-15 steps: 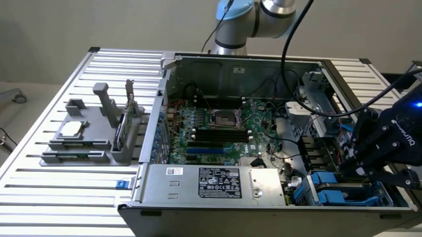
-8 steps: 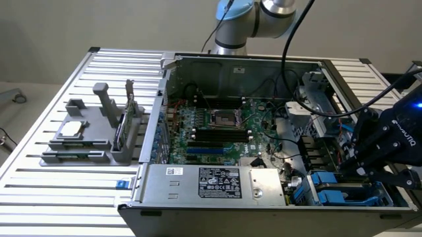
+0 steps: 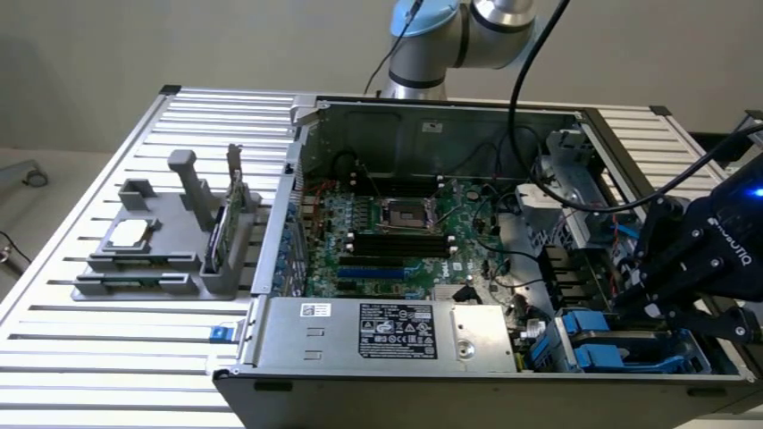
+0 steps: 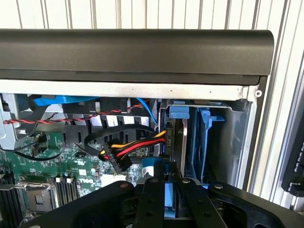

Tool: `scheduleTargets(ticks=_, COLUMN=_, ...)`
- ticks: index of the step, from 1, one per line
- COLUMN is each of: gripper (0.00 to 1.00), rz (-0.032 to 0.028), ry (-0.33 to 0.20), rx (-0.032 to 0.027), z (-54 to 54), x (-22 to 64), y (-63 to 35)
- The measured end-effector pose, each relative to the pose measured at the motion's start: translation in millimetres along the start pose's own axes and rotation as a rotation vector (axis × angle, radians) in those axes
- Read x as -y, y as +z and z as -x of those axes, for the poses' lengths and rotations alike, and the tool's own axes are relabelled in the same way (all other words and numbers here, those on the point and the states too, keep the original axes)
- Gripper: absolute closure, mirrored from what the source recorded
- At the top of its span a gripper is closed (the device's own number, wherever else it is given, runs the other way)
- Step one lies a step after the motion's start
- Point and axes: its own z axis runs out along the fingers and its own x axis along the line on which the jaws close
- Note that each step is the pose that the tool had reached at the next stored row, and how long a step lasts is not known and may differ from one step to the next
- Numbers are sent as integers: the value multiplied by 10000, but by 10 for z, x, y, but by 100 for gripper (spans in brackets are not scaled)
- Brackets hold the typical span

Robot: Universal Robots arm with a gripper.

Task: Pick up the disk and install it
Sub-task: 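Insert the first disk wire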

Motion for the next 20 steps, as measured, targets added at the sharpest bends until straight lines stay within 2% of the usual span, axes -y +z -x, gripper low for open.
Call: scheduleTargets(ticks=20, gripper=84, rz=-23, ry=-426, rx=-274, z=61, x=-21, y=40)
